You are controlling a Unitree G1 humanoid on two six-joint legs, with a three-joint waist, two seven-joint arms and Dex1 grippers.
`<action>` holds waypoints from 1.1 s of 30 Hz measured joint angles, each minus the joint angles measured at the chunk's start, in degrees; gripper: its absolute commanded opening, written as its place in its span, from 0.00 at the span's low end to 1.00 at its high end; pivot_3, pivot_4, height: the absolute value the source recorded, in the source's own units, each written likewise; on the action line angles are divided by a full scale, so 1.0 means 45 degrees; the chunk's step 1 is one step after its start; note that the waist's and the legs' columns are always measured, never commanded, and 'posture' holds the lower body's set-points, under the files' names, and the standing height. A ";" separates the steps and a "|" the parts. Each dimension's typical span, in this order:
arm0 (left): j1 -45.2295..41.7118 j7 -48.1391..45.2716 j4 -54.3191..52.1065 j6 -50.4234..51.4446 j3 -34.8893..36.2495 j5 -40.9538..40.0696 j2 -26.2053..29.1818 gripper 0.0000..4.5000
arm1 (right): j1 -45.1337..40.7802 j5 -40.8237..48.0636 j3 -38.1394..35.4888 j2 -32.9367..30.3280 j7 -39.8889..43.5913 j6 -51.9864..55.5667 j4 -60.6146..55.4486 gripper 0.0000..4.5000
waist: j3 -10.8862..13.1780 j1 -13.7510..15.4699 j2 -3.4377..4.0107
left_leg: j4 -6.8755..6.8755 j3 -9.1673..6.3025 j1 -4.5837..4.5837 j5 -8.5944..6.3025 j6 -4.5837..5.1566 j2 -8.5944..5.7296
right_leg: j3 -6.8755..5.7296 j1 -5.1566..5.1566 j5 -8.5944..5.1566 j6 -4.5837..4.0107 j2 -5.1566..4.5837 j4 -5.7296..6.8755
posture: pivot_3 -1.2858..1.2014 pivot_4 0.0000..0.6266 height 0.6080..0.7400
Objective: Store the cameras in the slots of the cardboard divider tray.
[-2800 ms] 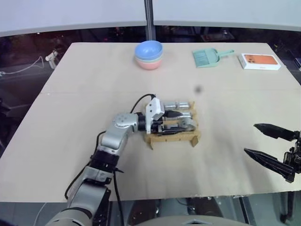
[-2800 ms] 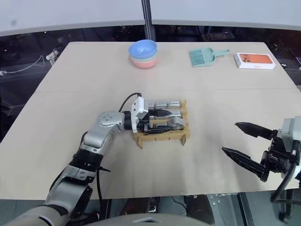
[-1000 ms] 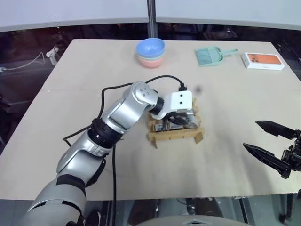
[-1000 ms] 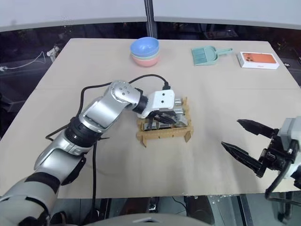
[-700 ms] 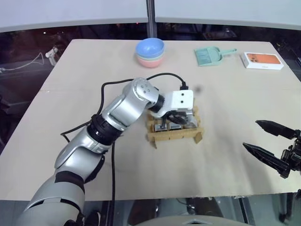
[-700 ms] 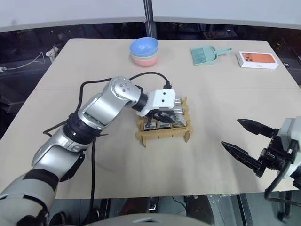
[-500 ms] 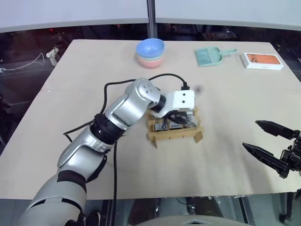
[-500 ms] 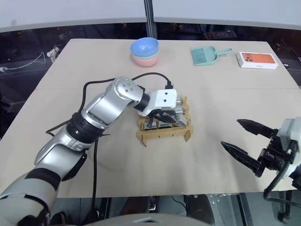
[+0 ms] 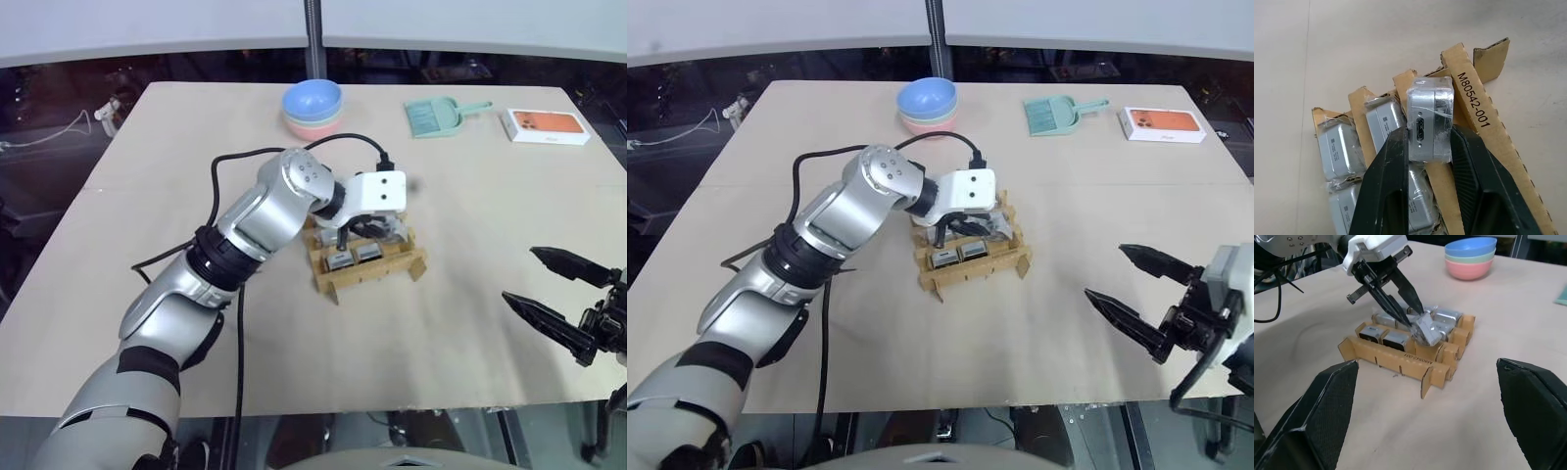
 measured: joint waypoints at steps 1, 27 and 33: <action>-0.0139 0.0004 0.0048 0.0597 0.0003 -0.0015 -0.0111 0.14 | -0.0002 0.0000 0.0000 0.0004 -0.0006 -0.0015 0.0004 1.00 | 0.0000 0.0000 0.0000 | 0.0000 0.0000 0.0001 0.0000 0.0000 -0.0009 | 0.0000 0.0001 0.0000 0.0000 0.0001 0.0002 | 0.52 0.24 1.00; -0.2222 -0.0279 0.2097 0.4360 -0.1526 -0.1463 -0.0853 0.14 | 0.0180 -0.0264 0.0116 0.0459 -0.0232 -0.0479 0.0012 1.00 | -0.0002 -0.0069 0.0002 | 0.0007 0.0038 0.0050 0.0000 0.0000 -0.0016 | 0.0069 -0.0033 -0.0003 -0.0005 0.0021 0.0118 | 0.52 0.24 1.00; -0.2308 -0.0276 0.1837 0.4268 -0.1878 -0.1435 -0.0706 0.14 | 0.0202 -0.0310 0.0219 0.0486 -0.0256 -0.0556 0.0012 1.00 | -0.0003 -0.0076 0.0004 | 0.0009 0.0047 0.0062 0.0000 0.0000 -0.0015 | 0.0083 -0.0033 -0.0004 -0.0005 0.0025 0.0127 | 0.52 0.24 1.00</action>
